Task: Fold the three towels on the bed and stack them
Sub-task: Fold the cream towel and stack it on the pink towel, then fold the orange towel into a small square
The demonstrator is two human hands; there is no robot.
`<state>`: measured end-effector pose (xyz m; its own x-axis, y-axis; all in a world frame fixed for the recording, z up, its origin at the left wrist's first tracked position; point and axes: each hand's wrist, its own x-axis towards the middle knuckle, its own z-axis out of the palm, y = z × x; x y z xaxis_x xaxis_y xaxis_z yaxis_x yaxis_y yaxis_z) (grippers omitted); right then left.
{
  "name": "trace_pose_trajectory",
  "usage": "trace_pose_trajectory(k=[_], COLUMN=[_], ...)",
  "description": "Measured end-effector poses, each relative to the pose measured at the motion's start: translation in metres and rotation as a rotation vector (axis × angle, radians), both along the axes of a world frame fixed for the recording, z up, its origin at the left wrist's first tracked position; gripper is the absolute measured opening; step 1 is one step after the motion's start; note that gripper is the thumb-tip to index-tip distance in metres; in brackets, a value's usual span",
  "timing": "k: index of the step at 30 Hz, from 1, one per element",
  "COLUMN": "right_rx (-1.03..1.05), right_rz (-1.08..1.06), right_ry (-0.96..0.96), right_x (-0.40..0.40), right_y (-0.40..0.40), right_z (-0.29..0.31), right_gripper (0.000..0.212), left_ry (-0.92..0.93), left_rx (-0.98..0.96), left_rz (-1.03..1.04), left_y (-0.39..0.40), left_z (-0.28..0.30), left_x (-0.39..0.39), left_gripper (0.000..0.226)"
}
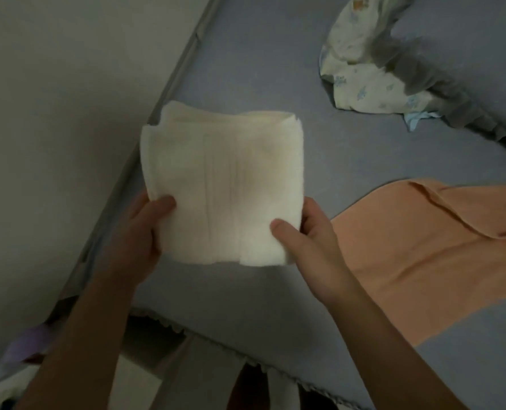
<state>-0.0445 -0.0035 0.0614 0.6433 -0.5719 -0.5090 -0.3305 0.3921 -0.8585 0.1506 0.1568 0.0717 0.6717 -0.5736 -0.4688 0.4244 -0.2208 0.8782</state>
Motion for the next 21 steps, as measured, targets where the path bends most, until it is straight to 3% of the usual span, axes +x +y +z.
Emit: trace_pose_trajectory(k=[3, 6, 8, 11, 15, 17, 21], right_rx=[0.100, 0.021, -0.007, -0.008, 0.028, 0.012, -0.065], right_rz=[0.098, 0.293, 0.257, 0.092, -0.089, -0.079, 0.123], right_ry=[0.184, 0.485, 0.560, 0.504, 0.446, 0.469, 0.530], right_x=[0.038, 0.052, 0.052, 0.061, 0.085, 0.091, 0.086], right_y=[0.024, 0.045, 0.056, 0.062, 0.046, 0.042, 0.045], right_z=[-0.052, -0.102, -0.117, -0.113, -0.106, -0.107, -0.104], right_gripper=[0.033, 0.027, 0.030, 0.039, 0.050, 0.048, 0.037], left_ry=[-0.118, -0.269, -0.275, -0.263, -0.344, -0.465, -0.961], left_rx=[0.289, 0.636, 0.637, 0.597, 0.671, 0.696, 0.628], left_rz=[-0.034, -0.318, -0.335, -0.265, -0.284, -0.267, -0.172], left_y=[0.011, 0.022, 0.022, 0.016, 0.005, -0.001, -0.015], left_z=[-0.042, -0.087, -0.097, -0.098, -0.099, -0.095, -0.076], left_x=[0.043, 0.055, 0.059, 0.067, 0.070, 0.073, 0.061], left_gripper=[0.032, 0.050, 0.056, 0.058, 0.044, 0.040, 0.038])
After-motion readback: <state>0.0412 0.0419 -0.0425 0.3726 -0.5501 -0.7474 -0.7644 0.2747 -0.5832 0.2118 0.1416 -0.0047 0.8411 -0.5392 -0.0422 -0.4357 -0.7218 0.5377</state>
